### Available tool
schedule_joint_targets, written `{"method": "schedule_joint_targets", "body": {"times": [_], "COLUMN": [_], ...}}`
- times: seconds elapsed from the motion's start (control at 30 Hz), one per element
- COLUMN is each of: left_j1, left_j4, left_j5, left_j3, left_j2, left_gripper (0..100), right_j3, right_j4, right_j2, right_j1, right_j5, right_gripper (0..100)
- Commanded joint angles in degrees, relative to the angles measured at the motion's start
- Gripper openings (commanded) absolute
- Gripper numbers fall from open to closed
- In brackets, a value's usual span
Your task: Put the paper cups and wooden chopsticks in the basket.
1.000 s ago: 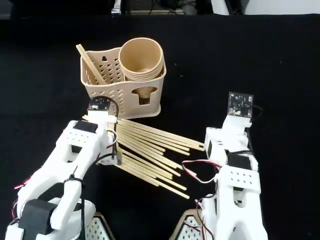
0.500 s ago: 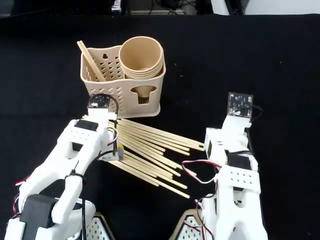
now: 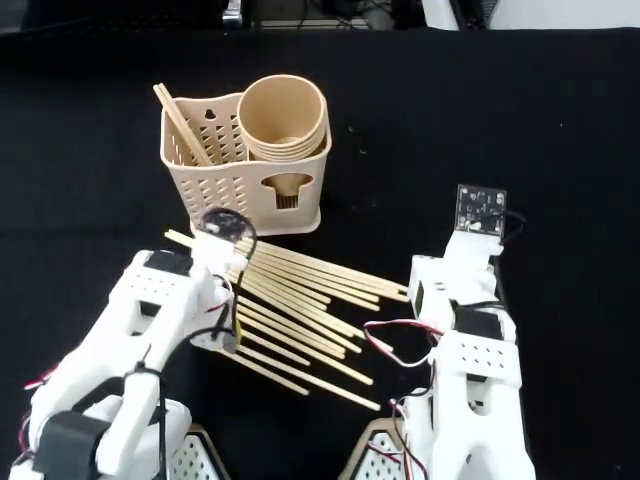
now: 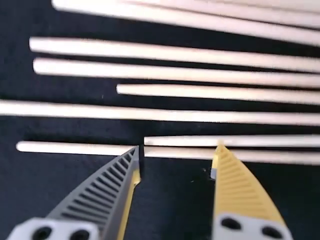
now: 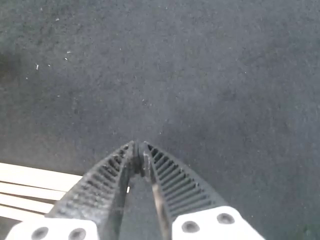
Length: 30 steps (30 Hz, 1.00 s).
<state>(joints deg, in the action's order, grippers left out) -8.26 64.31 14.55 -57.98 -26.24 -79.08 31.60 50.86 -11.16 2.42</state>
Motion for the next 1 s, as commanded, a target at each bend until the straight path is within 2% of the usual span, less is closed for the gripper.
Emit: {"method": "schedule_joint_targets", "body": {"times": [0.0, 0.17, 0.3, 0.57, 0.8, 0.97], "left_j1": [-0.4, -0.4, -0.48, -0.57, -6.81, -7.16], "left_j4": [0.44, 2.64, 1.05, -1.58, -5.45, -6.24], "left_j5": [13.8, 29.63, 35.43, 36.48, 36.31, 36.48], "left_j3": [0.4, -1.45, -2.86, -3.21, -6.55, -7.6], "left_j2": [-4.4, -7.74, -8.26, -8.26, -8.26, -8.26], "left_gripper": [24, 24, 25, 28, 28, 28], "right_j3": [0.22, 0.22, 0.22, 0.22, 0.22, 0.22], "right_j4": [-1.14, -1.14, -1.14, -1.14, -1.14, -1.14], "right_j2": [1.36, 1.27, 1.27, 1.27, 1.27, 1.27], "right_j1": [0.79, 0.79, 0.79, 0.79, 0.79, 0.79], "right_j5": [0.7, 0.7, 0.7, 0.7, 0.7, 0.7], "right_gripper": [2.1, 2.0, 2.1, 2.1, 2.0, 2.0]}}
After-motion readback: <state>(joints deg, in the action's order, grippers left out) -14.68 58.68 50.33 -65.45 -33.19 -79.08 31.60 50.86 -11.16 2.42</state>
